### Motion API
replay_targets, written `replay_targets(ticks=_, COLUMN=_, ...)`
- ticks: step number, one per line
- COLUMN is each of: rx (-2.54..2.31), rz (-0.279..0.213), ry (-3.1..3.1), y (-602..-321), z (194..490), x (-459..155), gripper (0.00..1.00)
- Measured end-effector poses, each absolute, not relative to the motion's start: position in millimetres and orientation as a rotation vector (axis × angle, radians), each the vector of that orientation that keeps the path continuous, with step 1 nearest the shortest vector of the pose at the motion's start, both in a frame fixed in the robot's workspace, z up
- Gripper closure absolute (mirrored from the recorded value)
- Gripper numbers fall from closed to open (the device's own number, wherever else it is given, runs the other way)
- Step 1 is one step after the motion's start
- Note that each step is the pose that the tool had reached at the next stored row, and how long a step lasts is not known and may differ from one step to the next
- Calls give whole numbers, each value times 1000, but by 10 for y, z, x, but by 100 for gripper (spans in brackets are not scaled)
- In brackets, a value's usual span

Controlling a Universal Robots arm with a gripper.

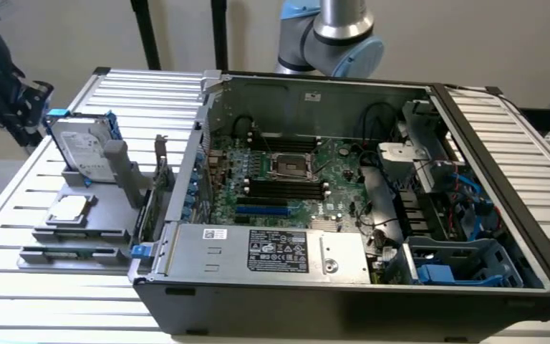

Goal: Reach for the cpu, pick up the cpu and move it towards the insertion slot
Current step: 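Pick up the cpu and move it towards the insertion slot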

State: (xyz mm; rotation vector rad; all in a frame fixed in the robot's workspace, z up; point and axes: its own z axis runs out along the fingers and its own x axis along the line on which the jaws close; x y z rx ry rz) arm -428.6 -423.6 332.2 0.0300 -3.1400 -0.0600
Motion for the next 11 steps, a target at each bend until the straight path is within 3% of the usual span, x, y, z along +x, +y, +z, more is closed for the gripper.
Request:
replay_targets(ticks=1, rx=30, rz=-60, ry=-3140, y=-4236, z=3322, x=-4286, gripper=76)
replay_targets(ticks=3, rx=30, rz=-60, ry=-3140, y=-4236, z=3321, x=-4286, gripper=64)
replay_targets(ticks=6, rx=30, rz=-60, ry=-3140, y=-4236, z=3314, x=-4286, gripper=58)
replay_targets(ticks=7, rx=30, rz=-60, ry=-3140, y=-4236, z=3307, x=-4286, gripper=47)
replay_targets(ticks=11, rx=30, rz=-60, ry=-3140, y=-4237, z=3247, x=-4286, gripper=41)
